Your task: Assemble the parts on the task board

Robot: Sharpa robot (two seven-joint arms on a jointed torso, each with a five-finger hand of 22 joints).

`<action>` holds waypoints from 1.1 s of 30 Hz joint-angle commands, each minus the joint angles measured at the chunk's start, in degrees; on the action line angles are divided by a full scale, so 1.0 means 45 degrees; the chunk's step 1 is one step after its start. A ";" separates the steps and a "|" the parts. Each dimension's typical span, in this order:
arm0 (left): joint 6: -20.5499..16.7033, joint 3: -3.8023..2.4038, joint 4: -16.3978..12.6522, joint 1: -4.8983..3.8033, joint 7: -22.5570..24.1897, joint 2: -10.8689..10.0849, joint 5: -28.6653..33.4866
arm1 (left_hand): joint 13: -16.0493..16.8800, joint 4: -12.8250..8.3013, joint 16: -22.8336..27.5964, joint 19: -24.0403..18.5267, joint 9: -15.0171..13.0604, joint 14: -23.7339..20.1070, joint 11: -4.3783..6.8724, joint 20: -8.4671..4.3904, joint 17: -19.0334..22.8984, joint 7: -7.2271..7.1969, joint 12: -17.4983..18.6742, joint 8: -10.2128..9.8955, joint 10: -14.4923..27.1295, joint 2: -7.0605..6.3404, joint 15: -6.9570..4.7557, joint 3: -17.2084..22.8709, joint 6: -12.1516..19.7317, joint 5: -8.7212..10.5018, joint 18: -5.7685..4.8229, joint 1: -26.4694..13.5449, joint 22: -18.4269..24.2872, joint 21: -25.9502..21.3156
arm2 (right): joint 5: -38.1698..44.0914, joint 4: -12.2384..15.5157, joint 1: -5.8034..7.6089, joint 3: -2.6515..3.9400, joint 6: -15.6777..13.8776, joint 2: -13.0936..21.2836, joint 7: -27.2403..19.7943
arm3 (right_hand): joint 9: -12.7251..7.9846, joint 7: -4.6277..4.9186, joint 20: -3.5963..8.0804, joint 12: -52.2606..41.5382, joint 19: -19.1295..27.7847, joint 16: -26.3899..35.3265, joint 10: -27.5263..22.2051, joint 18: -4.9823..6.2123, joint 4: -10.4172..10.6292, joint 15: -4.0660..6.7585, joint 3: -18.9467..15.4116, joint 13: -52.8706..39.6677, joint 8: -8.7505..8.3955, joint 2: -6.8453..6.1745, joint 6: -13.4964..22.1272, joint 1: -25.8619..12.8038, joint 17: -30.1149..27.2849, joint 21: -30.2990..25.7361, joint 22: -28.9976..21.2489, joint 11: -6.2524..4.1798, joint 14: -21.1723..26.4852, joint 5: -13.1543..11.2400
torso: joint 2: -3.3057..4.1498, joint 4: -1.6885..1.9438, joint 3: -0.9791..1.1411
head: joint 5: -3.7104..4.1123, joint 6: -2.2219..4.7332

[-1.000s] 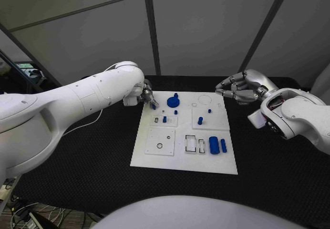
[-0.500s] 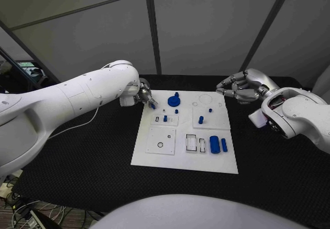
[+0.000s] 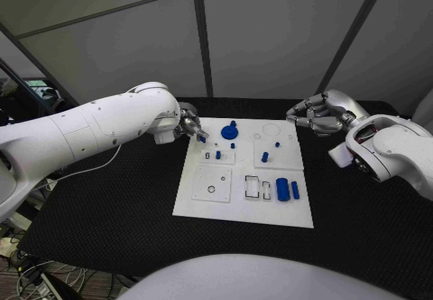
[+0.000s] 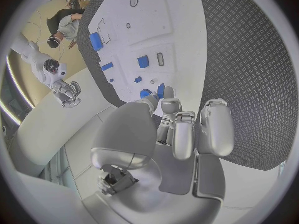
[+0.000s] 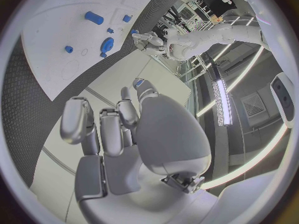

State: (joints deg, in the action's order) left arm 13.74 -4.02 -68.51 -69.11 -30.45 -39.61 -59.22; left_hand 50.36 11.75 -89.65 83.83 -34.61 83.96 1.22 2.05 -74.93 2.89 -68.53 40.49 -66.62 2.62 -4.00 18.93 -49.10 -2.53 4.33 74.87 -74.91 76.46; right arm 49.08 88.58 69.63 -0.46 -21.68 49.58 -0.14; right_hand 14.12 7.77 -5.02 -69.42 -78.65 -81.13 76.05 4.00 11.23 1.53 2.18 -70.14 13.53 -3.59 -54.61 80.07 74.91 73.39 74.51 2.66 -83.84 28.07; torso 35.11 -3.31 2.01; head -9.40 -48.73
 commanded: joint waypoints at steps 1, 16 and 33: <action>-0.0919 0.0004 -0.0507 0.0115 0.0106 -0.0192 -0.0340 | 0.0026 -0.0771 -0.0078 0.0347 -0.0079 0.1343 0.0001 -0.0096 -0.3348 -0.0052 -0.0050 0.0062 -0.0110 -0.0182 -0.0102 0.0931 0.0028 -0.0041 -0.0300 -0.0027 -0.1506 0.0074 | -0.0060 -0.0007 -0.0002 0.0006 0.0117 -0.0022 -0.0044 | 0.0019 -0.0028 -0.0011 -0.0031 -0.0057 -0.0027 0.0062 0.0099 0.0035 -0.0085 0.0044 0.0013 0.0045 0.0100 0.0058 0.0014 0.1001 0.0038 0.0008 0.0024 -0.0488 0.0025 | 0.0013 -0.0005 -0.0003 | -0.0051 -0.0015; -0.1032 0.0034 -0.1266 0.0607 0.0235 -0.0352 -0.1251 | 0.0038 -0.0922 -0.0078 0.0403 -0.0268 0.1343 0.0038 -0.0138 -0.3348 -0.0083 -0.0001 0.0114 -0.0265 -0.0733 -0.0140 0.2028 0.0018 -0.0041 -0.0326 -0.0154 -0.1603 0.0175 | -0.0062 -0.0025 -0.0057 0.0006 0.0161 -0.0052 -0.0050 | 0.0030 -0.0031 -0.0008 -0.0052 -0.0072 -0.0042 0.0079 0.0096 0.0047 -0.0081 0.0054 -0.0003 0.0052 0.0106 0.0058 0.0009 0.1020 0.0047 0.0018 0.0020 -0.0498 0.0022 | 0.0029 -0.0049 -0.0001 | -0.0095 -0.0048; -0.0268 0.0041 -0.1373 0.0739 0.0192 -0.0346 -0.1580 | 0.0015 -0.0945 -0.0078 0.0409 -0.0304 0.1343 0.0041 -0.0140 -0.3348 -0.0084 0.0026 0.0113 -0.0282 -0.0849 -0.0143 0.2288 0.0008 -0.0041 -0.0328 -0.0215 -0.1615 0.0180 | -0.0062 -0.0021 -0.0069 0.0006 0.0182 -0.0054 -0.0050 | 0.0032 -0.0031 -0.0007 -0.0069 -0.0082 -0.0053 0.0091 0.0093 0.0049 -0.0080 0.0057 -0.0018 0.0052 0.0108 0.0060 0.0011 0.1034 0.0059 0.0030 0.0019 -0.0504 0.0021 | 0.0030 -0.0033 0.0007 | -0.0106 -0.0104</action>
State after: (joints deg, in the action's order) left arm 10.86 -3.82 -74.57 -65.74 -29.97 -41.10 -65.20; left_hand 50.42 12.15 -89.65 84.03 -35.93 83.96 1.37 1.84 -74.93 2.98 -68.56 40.83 -67.62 -0.78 -4.41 24.36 -49.01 -2.57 4.33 73.72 -74.91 77.12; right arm 48.97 88.42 69.24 -0.46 -21.23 49.35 -0.15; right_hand 14.20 7.76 -5.02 -69.42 -78.65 -81.13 76.05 4.00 11.23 1.53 2.18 -70.13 13.53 -3.59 -54.61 80.07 74.93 73.39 74.60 2.66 -83.84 28.07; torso 35.26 -3.48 2.06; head -9.86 -49.18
